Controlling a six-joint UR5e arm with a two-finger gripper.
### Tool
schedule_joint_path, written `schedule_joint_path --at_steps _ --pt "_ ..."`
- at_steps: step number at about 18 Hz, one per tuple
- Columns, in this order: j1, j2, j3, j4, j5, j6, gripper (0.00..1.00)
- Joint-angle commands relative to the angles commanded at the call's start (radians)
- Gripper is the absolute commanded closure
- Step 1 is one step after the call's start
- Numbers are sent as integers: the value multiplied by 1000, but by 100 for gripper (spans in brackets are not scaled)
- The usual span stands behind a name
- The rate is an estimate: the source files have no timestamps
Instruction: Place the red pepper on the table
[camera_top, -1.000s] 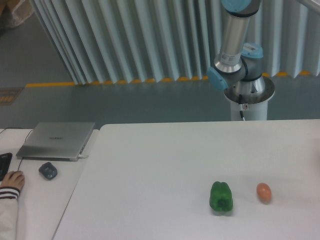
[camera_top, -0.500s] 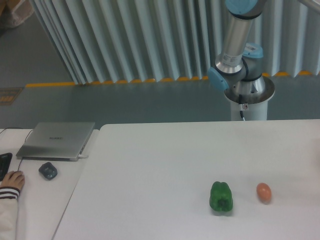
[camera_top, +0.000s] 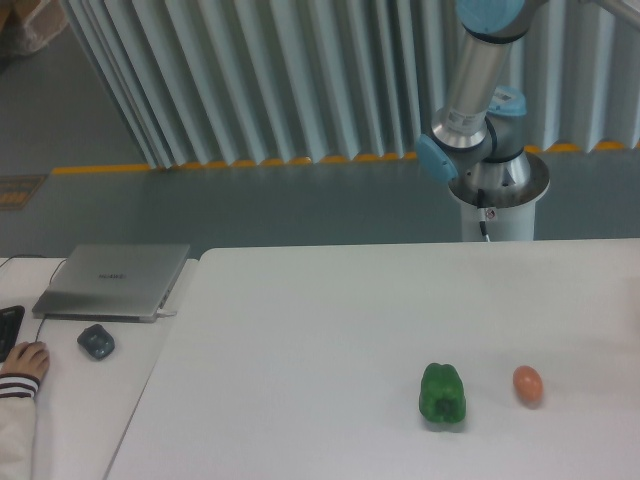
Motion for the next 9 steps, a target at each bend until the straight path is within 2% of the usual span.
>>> schedule_joint_path --at_steps 4,9 --pt "0 -26 -2 0 -2 -2 0" --pt "0 -32 -2 0 -2 1 0"
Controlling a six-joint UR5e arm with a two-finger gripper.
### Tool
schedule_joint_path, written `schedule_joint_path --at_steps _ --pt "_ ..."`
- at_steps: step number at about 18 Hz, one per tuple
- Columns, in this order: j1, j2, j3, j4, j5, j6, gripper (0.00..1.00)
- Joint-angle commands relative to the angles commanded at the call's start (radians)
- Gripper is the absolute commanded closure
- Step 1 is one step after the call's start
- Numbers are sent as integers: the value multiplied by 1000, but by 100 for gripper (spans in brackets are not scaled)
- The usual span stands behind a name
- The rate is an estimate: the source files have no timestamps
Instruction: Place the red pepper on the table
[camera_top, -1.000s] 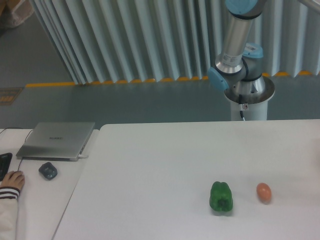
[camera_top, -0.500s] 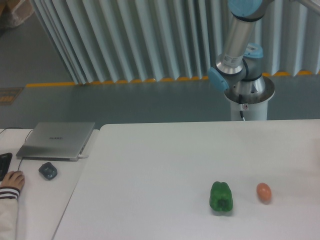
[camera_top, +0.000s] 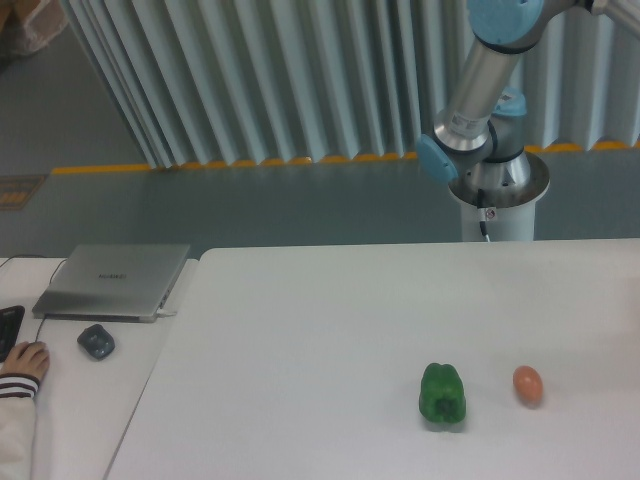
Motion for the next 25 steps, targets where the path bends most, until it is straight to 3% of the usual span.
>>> schedule_joint_path --at_steps 12,13,15,17,21,23,25 --pt "9 -23 -6 0 8 11 0" --pt "9 -25 -5 0 9 9 8" --pt "8 -25 -2 -2 17 0 35" --pt "8 -18 3 -6 21 2 52" --pt "6 0 14 -43 23 3 60" --pt "0 14 75 -141 20 2 60" --pt "-5 29 95 -170 20 2 60"
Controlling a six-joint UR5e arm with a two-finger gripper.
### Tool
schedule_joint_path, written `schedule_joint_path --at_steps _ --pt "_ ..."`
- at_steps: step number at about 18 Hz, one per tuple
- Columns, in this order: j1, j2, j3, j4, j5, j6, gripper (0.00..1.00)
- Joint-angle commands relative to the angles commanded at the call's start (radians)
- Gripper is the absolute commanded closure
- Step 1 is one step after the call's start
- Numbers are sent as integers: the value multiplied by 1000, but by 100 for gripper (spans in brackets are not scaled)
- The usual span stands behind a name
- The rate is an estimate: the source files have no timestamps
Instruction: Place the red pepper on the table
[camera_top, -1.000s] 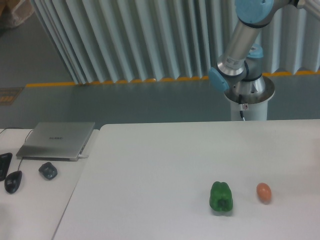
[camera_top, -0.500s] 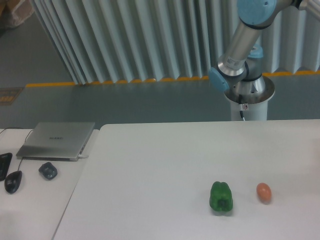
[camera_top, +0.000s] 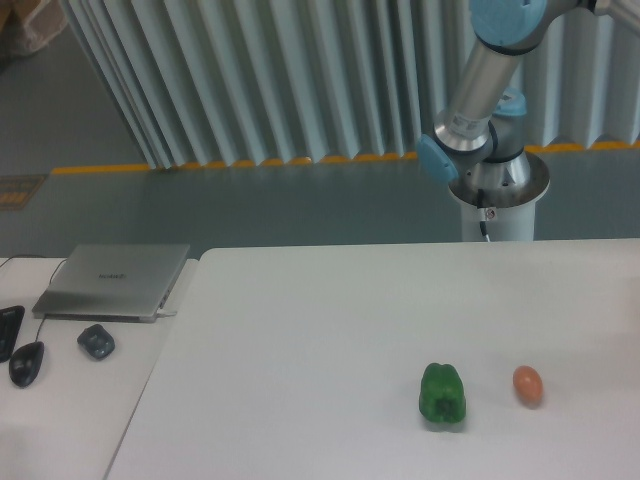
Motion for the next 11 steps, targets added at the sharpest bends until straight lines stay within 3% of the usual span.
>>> schedule_joint_path --at_steps 5,11 --pt "-29 54 37 -109 -84 14 60" --pt "-115 91 32 -130 -202 -139 60"
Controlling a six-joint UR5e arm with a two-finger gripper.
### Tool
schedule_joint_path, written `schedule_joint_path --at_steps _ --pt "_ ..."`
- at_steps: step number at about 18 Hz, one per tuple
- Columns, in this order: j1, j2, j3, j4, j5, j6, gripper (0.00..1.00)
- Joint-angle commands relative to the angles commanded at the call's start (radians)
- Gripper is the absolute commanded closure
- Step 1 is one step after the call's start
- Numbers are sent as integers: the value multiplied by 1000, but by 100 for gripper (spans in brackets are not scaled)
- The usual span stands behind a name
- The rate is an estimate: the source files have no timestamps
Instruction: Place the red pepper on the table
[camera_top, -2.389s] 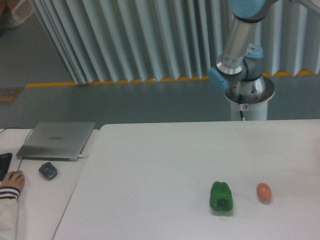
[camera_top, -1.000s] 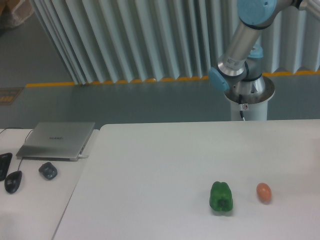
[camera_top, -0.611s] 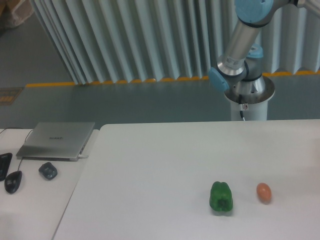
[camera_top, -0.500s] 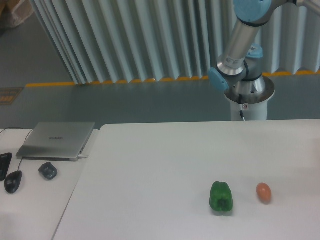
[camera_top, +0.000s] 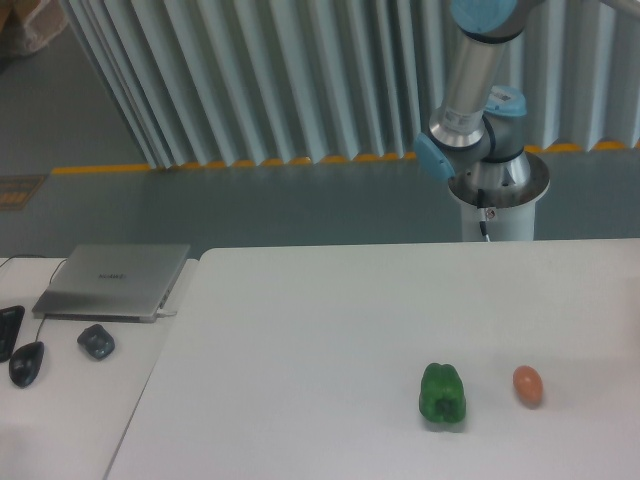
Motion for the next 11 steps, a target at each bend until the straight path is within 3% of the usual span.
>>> schedule_joint_path --at_steps 7,11 --pt "-77 5 -6 11 0 -147 60" --pt "-121 0 -6 86 0 -244 60"
